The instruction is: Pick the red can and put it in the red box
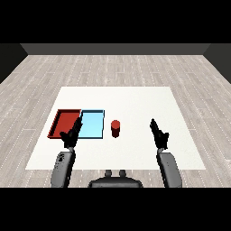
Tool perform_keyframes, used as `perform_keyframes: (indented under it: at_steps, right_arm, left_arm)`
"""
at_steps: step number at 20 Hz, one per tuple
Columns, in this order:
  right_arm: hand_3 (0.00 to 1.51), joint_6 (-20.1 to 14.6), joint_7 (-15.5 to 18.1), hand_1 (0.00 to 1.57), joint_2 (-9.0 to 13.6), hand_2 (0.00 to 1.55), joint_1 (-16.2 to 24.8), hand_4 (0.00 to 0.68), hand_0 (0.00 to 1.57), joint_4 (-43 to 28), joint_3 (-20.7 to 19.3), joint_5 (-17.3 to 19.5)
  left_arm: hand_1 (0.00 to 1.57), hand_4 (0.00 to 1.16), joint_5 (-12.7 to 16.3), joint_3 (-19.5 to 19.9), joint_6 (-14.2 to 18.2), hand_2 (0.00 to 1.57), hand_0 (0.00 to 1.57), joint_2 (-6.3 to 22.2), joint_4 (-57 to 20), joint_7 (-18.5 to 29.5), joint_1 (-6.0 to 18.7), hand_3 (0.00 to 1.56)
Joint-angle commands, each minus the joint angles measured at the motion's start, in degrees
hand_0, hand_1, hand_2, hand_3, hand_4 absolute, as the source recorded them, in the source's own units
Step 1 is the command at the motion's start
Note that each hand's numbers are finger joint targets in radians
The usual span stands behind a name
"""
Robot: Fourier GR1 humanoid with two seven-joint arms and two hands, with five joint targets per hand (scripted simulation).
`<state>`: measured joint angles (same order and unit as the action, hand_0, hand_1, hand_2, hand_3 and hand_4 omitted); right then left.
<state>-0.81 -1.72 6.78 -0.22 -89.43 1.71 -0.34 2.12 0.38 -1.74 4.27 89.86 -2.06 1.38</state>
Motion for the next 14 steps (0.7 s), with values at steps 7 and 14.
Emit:
perform_keyframes:
  at_steps: [7,14]
  right_arm:
    - [0.0,3.11,12.4,0.0,-3.77,0.0,-2.13,0.0,0.0,-4.51,-0.87,-3.05]
    - [0.0,4.93,23.38,0.0,-4.83,0.0,2.01,0.0,0.0,-1.77,-0.16,-1.85]
  left_arm:
    - [0.0,0.0,0.57,2.56,0.28,0.0,0.0,-1.19,5.5,13.44,3.8,0.0]
    - [0.0,0.0,1.26,3.64,-1.26,0.0,0.0,-1.03,5.47,21.35,-0.07,0.0]
